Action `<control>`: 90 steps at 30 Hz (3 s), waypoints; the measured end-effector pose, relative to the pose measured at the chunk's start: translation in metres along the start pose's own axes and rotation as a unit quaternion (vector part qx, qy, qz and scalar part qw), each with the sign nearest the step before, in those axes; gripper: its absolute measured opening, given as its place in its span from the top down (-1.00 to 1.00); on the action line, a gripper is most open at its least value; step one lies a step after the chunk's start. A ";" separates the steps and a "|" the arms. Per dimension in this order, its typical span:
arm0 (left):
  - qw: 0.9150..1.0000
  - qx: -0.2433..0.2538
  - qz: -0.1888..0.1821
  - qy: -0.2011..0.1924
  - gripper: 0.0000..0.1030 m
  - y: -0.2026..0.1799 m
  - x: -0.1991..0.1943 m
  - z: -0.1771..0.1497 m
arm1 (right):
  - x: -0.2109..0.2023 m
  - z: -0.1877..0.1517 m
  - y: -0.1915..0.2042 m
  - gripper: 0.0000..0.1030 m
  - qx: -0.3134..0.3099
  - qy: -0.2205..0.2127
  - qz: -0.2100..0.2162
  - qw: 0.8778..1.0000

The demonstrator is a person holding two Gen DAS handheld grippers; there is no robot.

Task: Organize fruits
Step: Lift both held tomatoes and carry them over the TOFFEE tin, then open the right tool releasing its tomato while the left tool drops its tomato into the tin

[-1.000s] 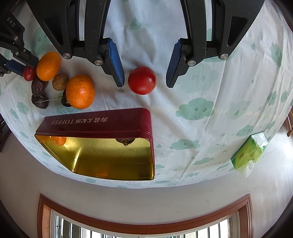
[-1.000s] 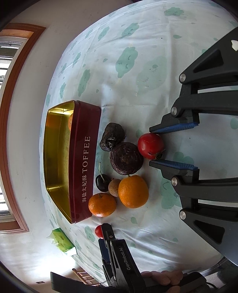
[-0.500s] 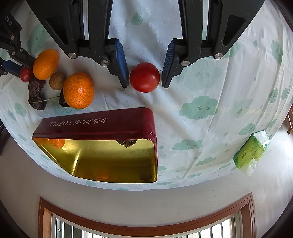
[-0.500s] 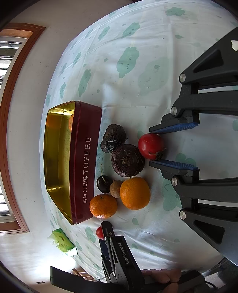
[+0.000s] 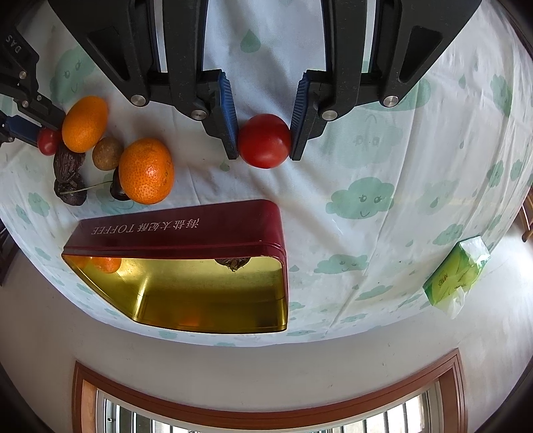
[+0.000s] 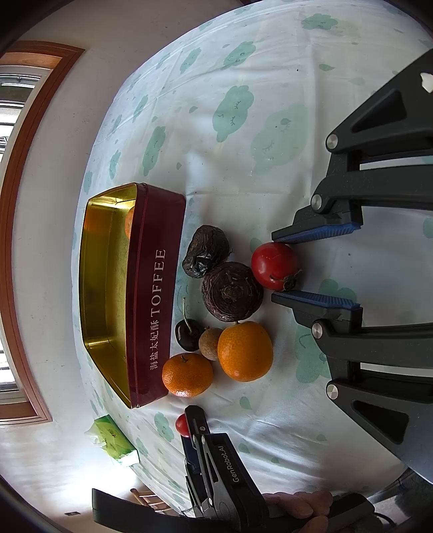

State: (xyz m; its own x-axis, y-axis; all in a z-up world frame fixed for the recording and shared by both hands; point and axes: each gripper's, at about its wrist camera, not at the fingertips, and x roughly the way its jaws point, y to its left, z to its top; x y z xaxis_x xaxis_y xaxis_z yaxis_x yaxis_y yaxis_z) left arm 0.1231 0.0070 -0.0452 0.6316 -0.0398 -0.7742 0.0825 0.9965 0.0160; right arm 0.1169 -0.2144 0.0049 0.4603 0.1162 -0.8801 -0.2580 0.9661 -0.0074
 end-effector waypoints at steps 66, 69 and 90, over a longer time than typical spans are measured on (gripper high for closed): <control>0.998 -0.011 -0.044 -0.037 0.40 -0.013 0.004 0.092 | 0.023 0.119 -0.018 0.49 0.002 -0.036 0.022 0.999; 0.999 -0.006 -0.041 -0.031 0.40 -0.015 0.012 0.093 | 0.030 0.123 -0.018 0.49 0.001 -0.032 0.025 0.999; 0.999 -0.001 -0.039 -0.003 0.39 -0.017 0.039 0.090 | 0.052 0.128 -0.019 0.45 0.012 -0.016 0.027 0.999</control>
State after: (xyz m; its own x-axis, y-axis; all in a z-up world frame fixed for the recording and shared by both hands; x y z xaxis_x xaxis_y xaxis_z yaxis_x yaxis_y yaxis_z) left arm 0.2157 -0.0181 -0.0185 0.6279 -0.1174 -0.7694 0.1291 0.9906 -0.0458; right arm 0.2543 -0.1969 0.0205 0.4740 0.1753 -0.8629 -0.2629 0.9635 0.0513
